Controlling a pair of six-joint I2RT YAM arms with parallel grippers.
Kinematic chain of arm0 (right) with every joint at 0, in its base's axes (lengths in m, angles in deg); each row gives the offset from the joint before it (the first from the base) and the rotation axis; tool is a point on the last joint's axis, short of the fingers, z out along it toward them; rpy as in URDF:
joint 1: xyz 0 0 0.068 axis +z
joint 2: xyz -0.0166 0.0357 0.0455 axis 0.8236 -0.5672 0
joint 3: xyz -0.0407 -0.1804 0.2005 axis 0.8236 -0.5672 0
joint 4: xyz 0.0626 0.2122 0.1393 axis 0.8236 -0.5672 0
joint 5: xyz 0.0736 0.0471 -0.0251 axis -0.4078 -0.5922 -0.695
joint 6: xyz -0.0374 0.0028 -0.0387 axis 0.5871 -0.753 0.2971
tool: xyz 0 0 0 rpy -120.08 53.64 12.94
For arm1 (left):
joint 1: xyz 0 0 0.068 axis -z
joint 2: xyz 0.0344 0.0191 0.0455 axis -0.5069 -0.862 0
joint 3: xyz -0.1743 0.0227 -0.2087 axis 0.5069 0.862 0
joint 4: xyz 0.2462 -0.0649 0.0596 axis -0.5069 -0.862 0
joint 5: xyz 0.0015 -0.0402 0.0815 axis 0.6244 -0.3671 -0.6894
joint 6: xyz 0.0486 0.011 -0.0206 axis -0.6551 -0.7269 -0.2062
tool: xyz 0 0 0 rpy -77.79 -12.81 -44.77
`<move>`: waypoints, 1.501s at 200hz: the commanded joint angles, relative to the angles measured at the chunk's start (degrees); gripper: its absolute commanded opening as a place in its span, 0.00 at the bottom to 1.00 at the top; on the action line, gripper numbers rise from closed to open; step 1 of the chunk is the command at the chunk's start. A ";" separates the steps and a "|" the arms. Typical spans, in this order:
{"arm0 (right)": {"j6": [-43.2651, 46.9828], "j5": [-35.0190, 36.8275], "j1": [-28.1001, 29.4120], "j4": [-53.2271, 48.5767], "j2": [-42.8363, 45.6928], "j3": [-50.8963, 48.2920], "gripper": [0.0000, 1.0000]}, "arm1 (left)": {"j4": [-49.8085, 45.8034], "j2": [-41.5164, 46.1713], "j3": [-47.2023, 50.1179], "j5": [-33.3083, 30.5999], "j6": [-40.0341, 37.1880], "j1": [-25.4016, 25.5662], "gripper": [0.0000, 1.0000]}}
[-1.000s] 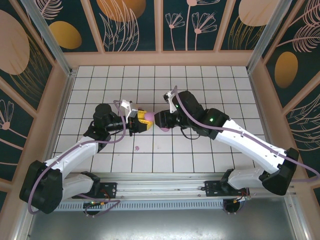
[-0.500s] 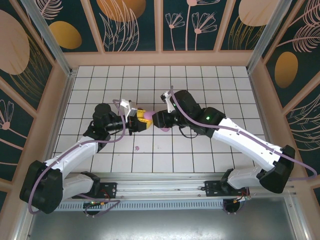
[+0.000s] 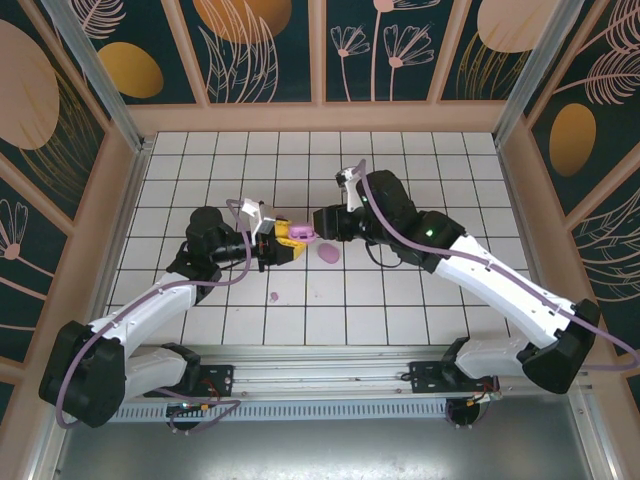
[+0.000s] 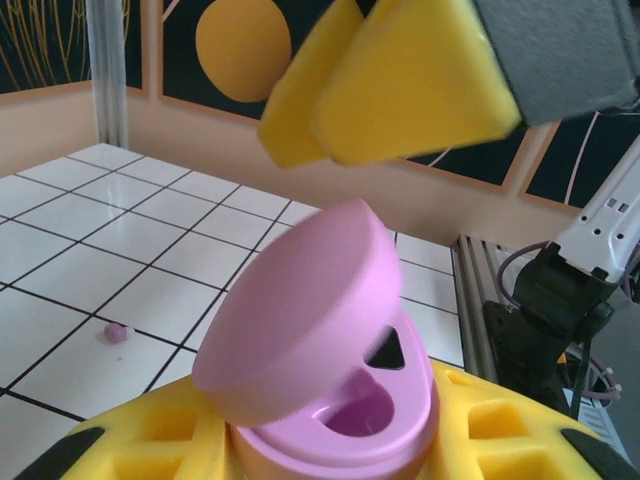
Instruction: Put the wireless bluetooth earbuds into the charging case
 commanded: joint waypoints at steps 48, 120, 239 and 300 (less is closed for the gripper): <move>-1.79 -0.22 -0.23 2.47 3.84 -4.41 0.49 | 3.13 0.71 -1.69 2.09 0.94 0.36 0.00; -12.85 1.10 2.88 12.89 12.44 -22.94 0.47 | -10.36 3.70 -4.76 -6.86 -5.57 0.18 0.00; -26.26 -4.42 9.28 31.48 -18.72 -22.14 0.32 | -33.50 29.48 -2.34 -41.55 -4.96 -1.39 0.00; -21.98 -6.13 11.41 21.23 -34.59 -6.77 0.34 | -37.07 34.99 -2.58 -40.52 -4.28 -1.39 0.00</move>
